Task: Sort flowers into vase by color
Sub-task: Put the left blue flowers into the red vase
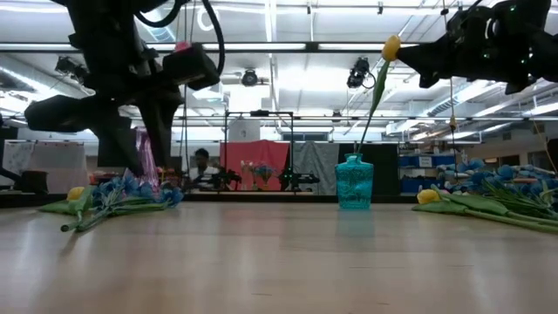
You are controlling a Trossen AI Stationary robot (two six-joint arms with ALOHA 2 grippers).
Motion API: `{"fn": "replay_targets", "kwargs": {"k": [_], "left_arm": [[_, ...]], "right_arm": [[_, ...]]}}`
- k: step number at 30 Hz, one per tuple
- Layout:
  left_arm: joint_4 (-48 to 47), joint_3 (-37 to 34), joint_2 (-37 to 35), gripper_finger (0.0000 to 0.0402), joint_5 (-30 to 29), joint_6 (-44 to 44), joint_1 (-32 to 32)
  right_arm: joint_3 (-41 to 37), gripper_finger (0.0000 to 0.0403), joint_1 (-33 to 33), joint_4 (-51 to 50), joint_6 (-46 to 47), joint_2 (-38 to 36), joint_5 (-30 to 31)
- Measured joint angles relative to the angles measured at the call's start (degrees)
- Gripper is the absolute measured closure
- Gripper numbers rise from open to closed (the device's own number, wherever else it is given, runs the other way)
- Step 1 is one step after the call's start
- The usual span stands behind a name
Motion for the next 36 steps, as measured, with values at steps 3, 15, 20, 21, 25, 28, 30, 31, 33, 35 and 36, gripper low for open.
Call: {"fn": "replay_targets", "kwargs": {"k": [3,15,20,21,25,28,30,31,33,35,36], "left_arm": [[0.0,0.0,0.0,0.0239,-0.1,-1.8,0.0],[-8.5,0.0,0.3,0.0233,6.5,-4.8,-0.2],[-9.7,0.0,1.3,0.0233,6.5,-4.6,-0.1],[-9.5,0.0,2.0,0.0233,6.5,-4.5,-0.1],[-9.4,0.0,4.8,0.0234,6.5,-4.2,-0.1],[-9.5,0.0,5.7,0.0234,6.0,-3.3,0.0],[-9.5,0.0,5.9,0.0234,4.8,-3.2,0.0],[-9.5,0.0,5.9,0.0234,4.0,-3.2,0.0],[-9.5,0.0,5.9,0.0234,3.1,-3.2,0.0],[-9.5,0.0,6.0,0.0234,2.6,-3.3,0.1],[-9.5,0.0,6.3,0.0234,2.6,-3.4,0.1]], "right_arm": [[0.0,0.0338,0.0,1.2,0.0,0.0,0.0],[0.0,0.0338,0.0,1.6,-1.9,0.1,2.8],[0.0,0.0338,0.0,1.6,-2.2,0.1,2.8],[0.0,0.0338,0.0,1.6,-2.3,0.1,2.8],[0.0,0.0338,0.0,1.6,-2.4,0.1,2.8],[0.0,0.0338,0.0,1.6,-2.4,0.1,2.8],[0.0,0.0338,0.0,1.6,-2.4,0.1,2.8],[0.0,0.0338,0.0,1.6,-2.4,0.1,2.8],[0.0,0.0338,0.0,1.6,-2.4,0.1,2.9],[0.0,0.0338,0.0,1.6,-2.4,0.1,2.9],[0.0,0.0338,0.0,1.6,-2.4,0.1,2.9]]}}
